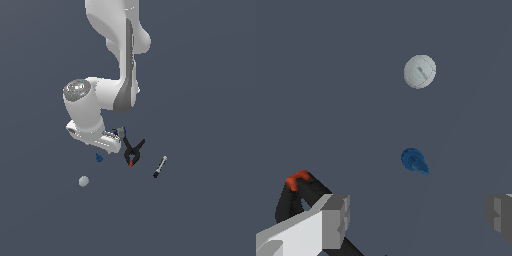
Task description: Pick up a designated object from a clutter of objects.
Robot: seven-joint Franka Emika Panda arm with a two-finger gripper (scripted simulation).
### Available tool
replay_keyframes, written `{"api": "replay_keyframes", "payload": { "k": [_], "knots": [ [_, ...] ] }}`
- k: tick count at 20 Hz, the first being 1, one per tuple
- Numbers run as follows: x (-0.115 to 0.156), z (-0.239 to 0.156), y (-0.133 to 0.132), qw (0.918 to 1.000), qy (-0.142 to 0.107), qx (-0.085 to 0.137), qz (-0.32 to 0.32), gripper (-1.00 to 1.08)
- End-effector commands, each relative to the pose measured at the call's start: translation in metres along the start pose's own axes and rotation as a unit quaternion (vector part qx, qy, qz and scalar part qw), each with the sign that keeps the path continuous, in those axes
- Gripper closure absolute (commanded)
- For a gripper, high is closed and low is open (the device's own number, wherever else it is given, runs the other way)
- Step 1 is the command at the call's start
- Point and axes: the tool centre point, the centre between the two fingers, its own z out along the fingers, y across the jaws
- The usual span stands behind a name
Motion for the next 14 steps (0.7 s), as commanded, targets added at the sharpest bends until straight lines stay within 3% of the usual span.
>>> {"api": "replay_keyframes", "payload": {
  "k": [1, 14],
  "knots": [
    [0.001, 0.016, 0.009, 1.0, 0.0, -0.003, 0.009, -0.92],
    [0.001, 0.041, 0.02, 0.9998, -0.002, -0.007, 0.02, -0.92]
  ]
}}
